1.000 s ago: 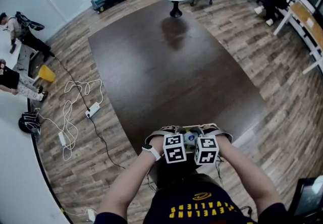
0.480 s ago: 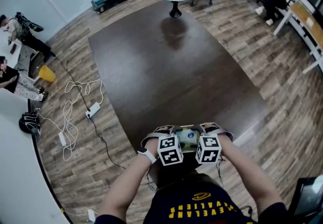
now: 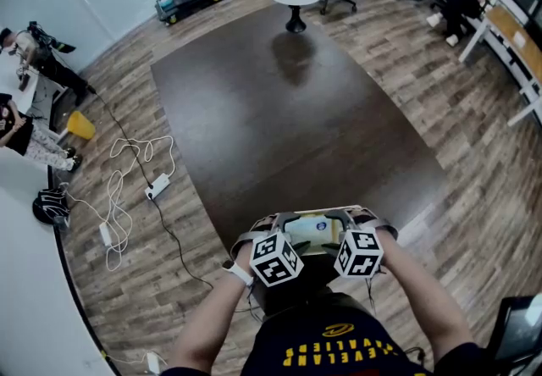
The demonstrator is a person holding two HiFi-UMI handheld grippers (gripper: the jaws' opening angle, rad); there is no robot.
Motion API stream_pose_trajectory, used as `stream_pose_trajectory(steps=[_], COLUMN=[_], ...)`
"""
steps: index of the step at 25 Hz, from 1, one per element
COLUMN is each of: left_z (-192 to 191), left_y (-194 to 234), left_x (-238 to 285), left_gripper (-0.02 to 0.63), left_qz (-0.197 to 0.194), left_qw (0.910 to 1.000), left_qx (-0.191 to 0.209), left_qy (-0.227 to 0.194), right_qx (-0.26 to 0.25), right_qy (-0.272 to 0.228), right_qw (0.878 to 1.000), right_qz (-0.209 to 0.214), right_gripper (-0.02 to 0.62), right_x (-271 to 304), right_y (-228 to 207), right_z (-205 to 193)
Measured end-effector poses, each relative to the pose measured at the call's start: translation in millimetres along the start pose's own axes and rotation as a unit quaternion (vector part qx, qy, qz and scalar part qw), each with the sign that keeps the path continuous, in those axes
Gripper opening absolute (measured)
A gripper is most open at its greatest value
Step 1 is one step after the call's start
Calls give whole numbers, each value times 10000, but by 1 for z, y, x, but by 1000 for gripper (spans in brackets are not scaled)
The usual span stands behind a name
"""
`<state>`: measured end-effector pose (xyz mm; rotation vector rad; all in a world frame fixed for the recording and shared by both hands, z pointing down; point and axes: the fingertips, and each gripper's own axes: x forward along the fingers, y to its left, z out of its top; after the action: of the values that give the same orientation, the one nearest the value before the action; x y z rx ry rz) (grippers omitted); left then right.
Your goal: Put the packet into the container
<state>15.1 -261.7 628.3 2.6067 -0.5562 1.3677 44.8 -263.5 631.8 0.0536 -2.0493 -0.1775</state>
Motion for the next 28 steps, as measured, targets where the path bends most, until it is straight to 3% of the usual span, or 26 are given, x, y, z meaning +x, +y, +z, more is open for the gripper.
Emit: stream_pose_trajectory(steps=[4,8,11,15,18,21,24,26,28], left_z=[6,12,16,22,23,25,26,27,29], left_y=[6,-6,-22,-43,-48,-41,-35,-31,-29], left_x=[-24,-47,-59,-67,-73,-89,-107,-118,-126], left_gripper=[273,272,271,241,216,151,87,35,0], left_qz=[383,130,-24,-198,18,446,628,691,687], left_qw=[9958,9839,9724,9539,9440,9223,8917,8726,8618], left_qx=[-623,-1406,-1845,-2375,-2634,-3105,-3610,-3845,-3931], left_qy=[-557,-1093,-1428,-1824,-1986,-2259,-2656,-2930,-3131], right_qx=[478,935,1273,1857,2317,2891,3259,3483,3764], right_qy=[-472,-981,-1335,-1729,-1986,-2248,-2263,-2313,-2503], right_qw=[9977,9908,9828,9672,9519,9295,9153,9059,8907], right_qz=[1,-12,-43,-112,-279,-444,-690,-667,-479], right_gripper=[334,332,251,204,131,78,49,36,11], right_x=[-15,-33,-43,-55,-64,-72,-79,-84,-90], right_y=[5,9,17,27,23,19,18,24,31], right_z=[11,24,34,44,46,43,37,40,49])
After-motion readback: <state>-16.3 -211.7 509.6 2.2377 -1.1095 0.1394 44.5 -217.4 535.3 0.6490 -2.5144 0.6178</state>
